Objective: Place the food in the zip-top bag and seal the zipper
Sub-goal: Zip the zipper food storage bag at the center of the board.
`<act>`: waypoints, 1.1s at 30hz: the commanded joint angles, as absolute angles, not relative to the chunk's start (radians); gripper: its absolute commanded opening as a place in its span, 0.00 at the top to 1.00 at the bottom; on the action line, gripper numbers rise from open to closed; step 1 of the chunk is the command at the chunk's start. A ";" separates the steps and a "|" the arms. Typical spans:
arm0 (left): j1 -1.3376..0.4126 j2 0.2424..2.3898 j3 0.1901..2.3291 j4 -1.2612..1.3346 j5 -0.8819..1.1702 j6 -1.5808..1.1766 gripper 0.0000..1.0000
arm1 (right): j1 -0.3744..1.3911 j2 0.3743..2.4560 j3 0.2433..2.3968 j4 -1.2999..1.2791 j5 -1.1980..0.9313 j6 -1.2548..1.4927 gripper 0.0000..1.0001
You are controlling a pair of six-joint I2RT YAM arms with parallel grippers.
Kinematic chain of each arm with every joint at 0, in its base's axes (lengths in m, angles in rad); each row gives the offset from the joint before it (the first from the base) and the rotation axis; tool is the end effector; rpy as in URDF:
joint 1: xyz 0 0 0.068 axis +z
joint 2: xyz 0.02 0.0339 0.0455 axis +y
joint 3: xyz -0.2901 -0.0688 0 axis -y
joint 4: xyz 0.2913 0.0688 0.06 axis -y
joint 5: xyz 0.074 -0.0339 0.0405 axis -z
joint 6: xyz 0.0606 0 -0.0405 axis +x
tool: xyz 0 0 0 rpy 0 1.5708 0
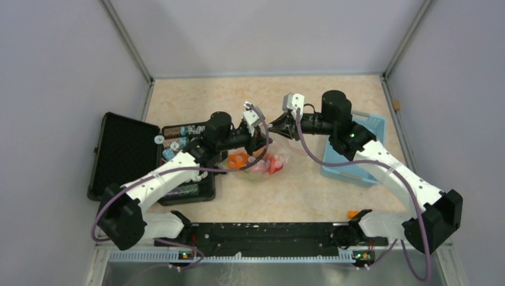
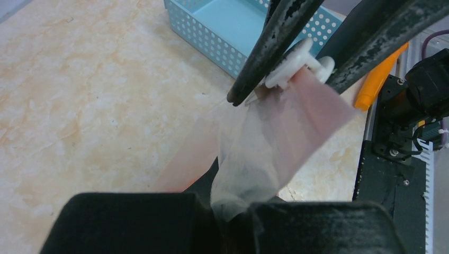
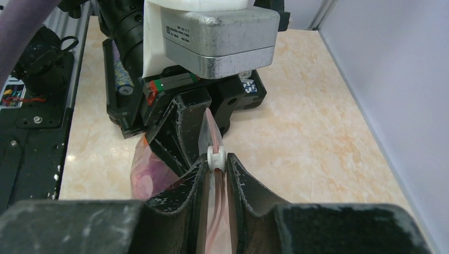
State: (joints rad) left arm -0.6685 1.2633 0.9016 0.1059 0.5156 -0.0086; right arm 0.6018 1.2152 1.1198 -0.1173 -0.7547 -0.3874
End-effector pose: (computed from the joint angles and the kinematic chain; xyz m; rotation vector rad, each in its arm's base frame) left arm 0.2549 -0.2394 0.3110 0.9602 1.6359 -0.9389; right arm 0.2487 0.2211 0.3925 -1.2950 1.2472 0.8227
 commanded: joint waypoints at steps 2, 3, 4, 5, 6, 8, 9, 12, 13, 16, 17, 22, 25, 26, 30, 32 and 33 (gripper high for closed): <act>-0.665 1.257 0.933 0.142 0.520 0.014 1.00 | 0.604 1.185 1.129 -0.070 -0.775 -0.397 0.86; -0.665 1.259 0.933 0.143 0.520 0.012 1.00 | 0.603 1.180 1.125 -0.062 -0.772 -0.395 0.86; -0.664 1.259 0.933 0.144 0.522 0.010 1.00 | 0.603 1.176 1.120 -0.055 -0.768 -0.391 0.84; -0.664 1.260 0.933 0.149 0.524 0.009 1.00 | 0.604 1.173 1.117 -0.051 -0.765 -0.385 0.84; -0.664 1.260 0.931 0.152 0.525 0.007 1.00 | 0.603 1.172 1.116 -0.053 -0.766 -0.385 0.82; -0.664 1.264 0.935 0.152 0.525 0.006 1.00 | 0.603 1.171 1.114 -0.051 -0.766 -0.387 0.75; -0.664 1.267 0.938 0.149 0.524 0.009 1.00 | 0.603 1.170 1.112 -0.045 -0.762 -0.387 0.72; -0.665 1.273 0.947 0.144 0.525 0.011 1.00 | 0.603 1.165 1.105 -0.038 -0.762 -0.384 0.71; -0.664 1.274 0.950 0.144 0.525 0.010 1.00 | 0.603 1.165 1.105 -0.042 -0.765 -0.387 0.71; -0.664 1.274 0.951 0.147 0.521 0.009 1.00 | 0.603 1.166 1.107 -0.055 -0.761 -0.395 0.77; -0.665 1.273 0.951 0.147 0.520 0.008 1.00 | 0.603 1.168 1.107 -0.063 -0.757 -0.402 0.79; -0.664 1.273 0.950 0.149 0.518 0.007 1.00 | 0.603 1.178 1.115 -0.099 -0.727 -0.415 0.89; -0.664 1.271 0.952 0.153 0.520 0.009 1.00 | 0.603 1.181 1.108 -0.087 -0.716 -0.413 0.86; -0.664 1.273 0.953 0.153 0.522 0.009 1.00 | 0.603 1.181 1.106 -0.081 -0.716 -0.412 0.87; -0.664 1.278 0.958 0.153 0.526 0.009 0.99 | 0.603 1.197 1.128 -0.095 -0.732 -0.408 1.00; -0.664 1.279 0.962 0.153 0.531 0.013 0.84 | 0.603 1.207 1.141 -0.116 -0.730 -0.417 1.00; -0.664 1.278 0.966 0.149 0.525 0.015 0.77 | 0.603 1.210 1.145 -0.122 -0.723 -0.419 1.00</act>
